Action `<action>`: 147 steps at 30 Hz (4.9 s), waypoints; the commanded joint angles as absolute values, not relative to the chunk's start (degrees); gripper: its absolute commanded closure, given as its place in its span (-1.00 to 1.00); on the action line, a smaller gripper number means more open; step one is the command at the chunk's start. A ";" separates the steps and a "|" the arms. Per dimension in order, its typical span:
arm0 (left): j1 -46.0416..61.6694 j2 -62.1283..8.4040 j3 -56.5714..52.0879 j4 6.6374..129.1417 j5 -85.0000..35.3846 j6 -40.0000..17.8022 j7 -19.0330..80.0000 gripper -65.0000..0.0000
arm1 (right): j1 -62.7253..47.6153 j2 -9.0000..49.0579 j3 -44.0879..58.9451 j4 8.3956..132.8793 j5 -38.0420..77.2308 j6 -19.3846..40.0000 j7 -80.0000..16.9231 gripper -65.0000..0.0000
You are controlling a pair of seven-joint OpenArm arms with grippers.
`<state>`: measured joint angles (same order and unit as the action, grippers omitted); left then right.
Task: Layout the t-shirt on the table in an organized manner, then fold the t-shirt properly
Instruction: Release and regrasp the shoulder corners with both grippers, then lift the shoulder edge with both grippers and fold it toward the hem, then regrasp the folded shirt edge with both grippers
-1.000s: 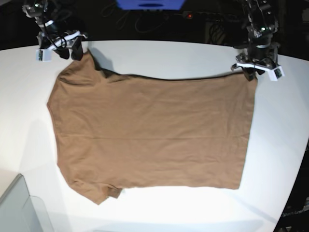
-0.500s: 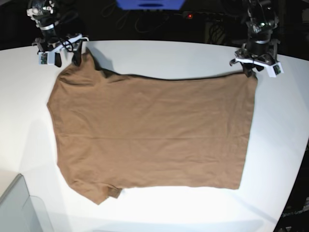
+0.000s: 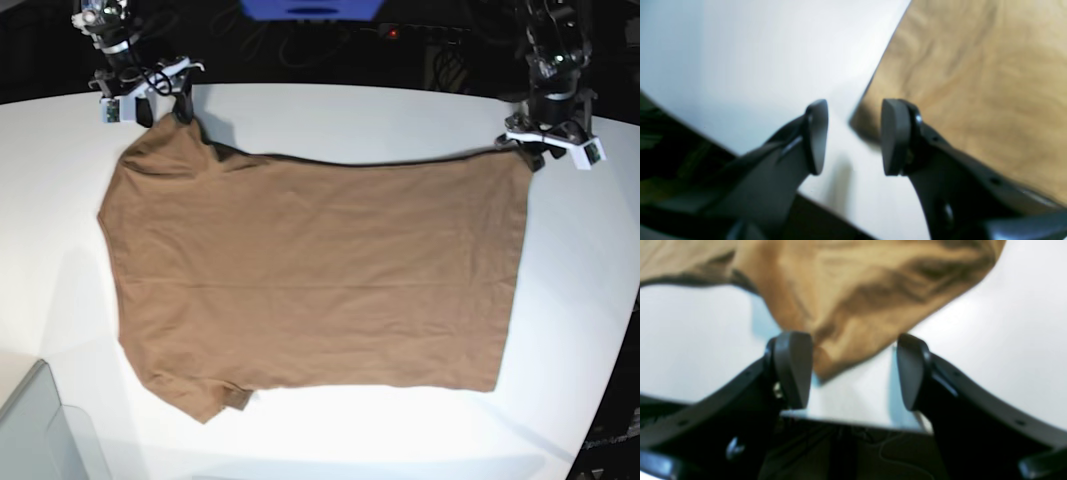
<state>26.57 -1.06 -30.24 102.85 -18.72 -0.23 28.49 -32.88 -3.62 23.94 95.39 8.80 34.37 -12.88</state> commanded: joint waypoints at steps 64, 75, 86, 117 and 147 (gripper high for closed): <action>4.44 -3.47 -27.91 92.18 -18.68 -0.31 27.38 1.00 | -10.51 0.40 24.04 96.66 12.53 34.77 -14.02 1.00; -2.68 -5.93 -27.47 85.23 -18.59 -0.31 27.38 1.00 | -1.10 2.95 21.85 87.25 12.53 34.77 -14.02 1.00; -6.64 -5.93 -27.47 78.29 -18.59 -0.31 27.21 1.00 | 5.67 4.35 19.91 77.32 12.53 34.77 -14.02 1.00; -5.41 -5.93 -27.91 81.63 -19.12 -0.31 27.30 -0.27 | 2.77 7.43 22.20 81.63 12.53 34.77 -13.85 0.10; 5.93 -7.08 -27.56 75.03 -19.30 -0.40 27.03 0.40 | -12.53 11.74 25.27 70.90 12.97 34.77 -3.12 0.12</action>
